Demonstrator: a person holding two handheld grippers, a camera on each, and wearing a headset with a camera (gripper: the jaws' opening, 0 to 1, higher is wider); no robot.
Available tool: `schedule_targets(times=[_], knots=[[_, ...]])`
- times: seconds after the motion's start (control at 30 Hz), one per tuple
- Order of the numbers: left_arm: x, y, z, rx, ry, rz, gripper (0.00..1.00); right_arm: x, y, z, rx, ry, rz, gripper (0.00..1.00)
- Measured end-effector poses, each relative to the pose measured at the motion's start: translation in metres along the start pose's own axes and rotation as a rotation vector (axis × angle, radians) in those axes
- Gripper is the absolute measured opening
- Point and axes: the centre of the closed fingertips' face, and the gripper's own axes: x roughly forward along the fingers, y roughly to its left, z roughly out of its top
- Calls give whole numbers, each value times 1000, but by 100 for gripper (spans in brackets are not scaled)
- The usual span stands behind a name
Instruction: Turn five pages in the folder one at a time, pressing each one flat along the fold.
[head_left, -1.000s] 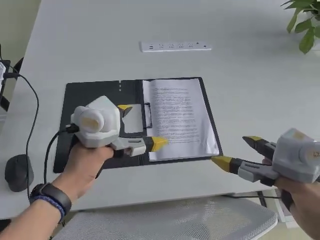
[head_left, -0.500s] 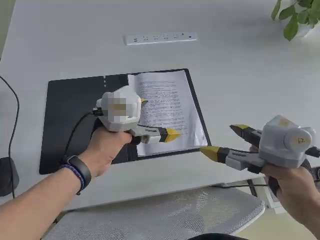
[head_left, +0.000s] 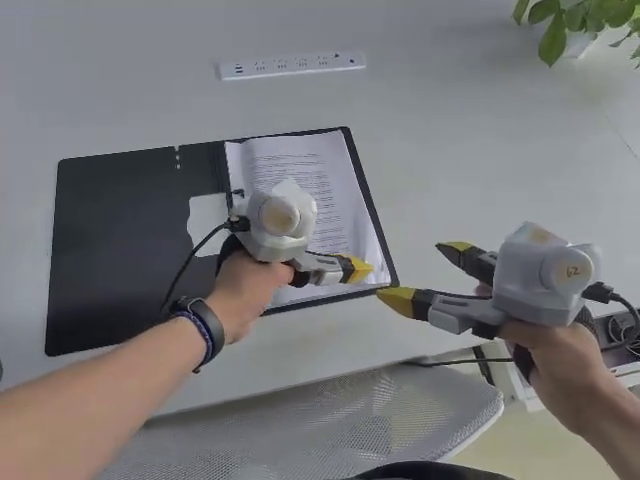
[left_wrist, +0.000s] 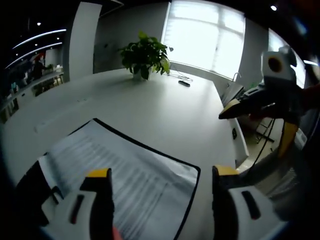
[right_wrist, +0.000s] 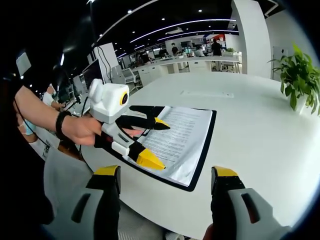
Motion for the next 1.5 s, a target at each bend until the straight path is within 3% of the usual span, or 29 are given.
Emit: schedule_targets(times=[0.2, 0.57, 0.9, 1.1, 1.4, 1.5], knots=[[20, 4, -20, 25, 44, 21, 78, 0, -3, -5, 9, 6, 0, 73], [39, 2, -39, 70, 91, 51, 68, 2, -1, -11, 15, 18, 12, 72], [41, 3, -40, 145, 62, 103, 62, 0, -4, -14, 24, 26, 8, 72], [40, -14, -40, 187, 32, 73, 44, 0, -5, -16, 30, 30, 8, 72], [42, -10, -37, 140, 16, 114, 28, 0, -4, -16, 34, 29, 12, 72], [44, -15, -39, 168, 19, 110, 24, 1, -5, -18, 36, 32, 13, 72]])
